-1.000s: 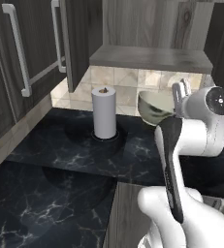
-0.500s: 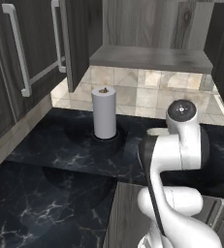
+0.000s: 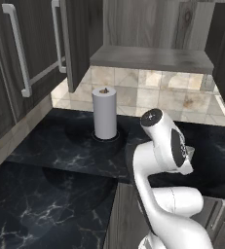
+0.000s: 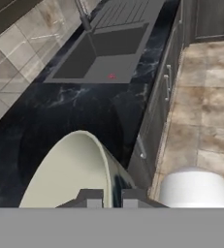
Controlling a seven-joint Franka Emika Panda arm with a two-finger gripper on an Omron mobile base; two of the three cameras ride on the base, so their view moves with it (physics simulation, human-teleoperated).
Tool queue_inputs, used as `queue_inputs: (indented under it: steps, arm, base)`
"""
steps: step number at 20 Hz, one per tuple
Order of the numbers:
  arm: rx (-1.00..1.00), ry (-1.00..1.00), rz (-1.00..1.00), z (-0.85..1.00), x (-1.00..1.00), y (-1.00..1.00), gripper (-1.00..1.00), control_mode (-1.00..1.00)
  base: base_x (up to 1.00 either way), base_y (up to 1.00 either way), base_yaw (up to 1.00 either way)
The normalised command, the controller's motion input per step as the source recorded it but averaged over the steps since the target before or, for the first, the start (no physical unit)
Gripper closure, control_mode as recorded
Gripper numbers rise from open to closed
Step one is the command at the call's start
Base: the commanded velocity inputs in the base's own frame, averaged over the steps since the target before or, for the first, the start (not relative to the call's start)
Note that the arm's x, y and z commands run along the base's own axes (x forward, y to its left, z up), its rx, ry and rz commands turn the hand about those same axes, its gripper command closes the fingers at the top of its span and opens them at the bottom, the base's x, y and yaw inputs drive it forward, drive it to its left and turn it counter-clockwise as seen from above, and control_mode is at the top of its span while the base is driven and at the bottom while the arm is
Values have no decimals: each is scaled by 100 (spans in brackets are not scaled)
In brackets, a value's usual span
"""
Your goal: Take the smaller bowl and place it next to the appetizer plate on the dining counter , and place the larger bowl next to the plate with cooked food.
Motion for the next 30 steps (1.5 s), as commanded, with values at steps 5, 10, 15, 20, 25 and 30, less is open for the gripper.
queue_inputs:
  steps: [5, 10, 15, 20, 25, 30]
  arm:
    - [-5, 1, 0, -20, -9, 0, 100, 100]
    - [0, 0, 0, 0, 0, 0, 100, 100]
    - [0, 0, 0, 0, 0, 0, 100, 100]
    - [0, 0, 0, 0, 0, 0, 100, 100]
    - [0, 0, 0, 0, 0, 0, 100, 100]
    - [0, 0, 0, 0, 0, 0, 100, 100]
  base:
    - [-27, -2, 6]
    - [-70, -20, 26]
    - [-94, -19, 37]
    - [-92, -3, 49]
    - [-59, 5, 63]
    - [-41, 36, 71]
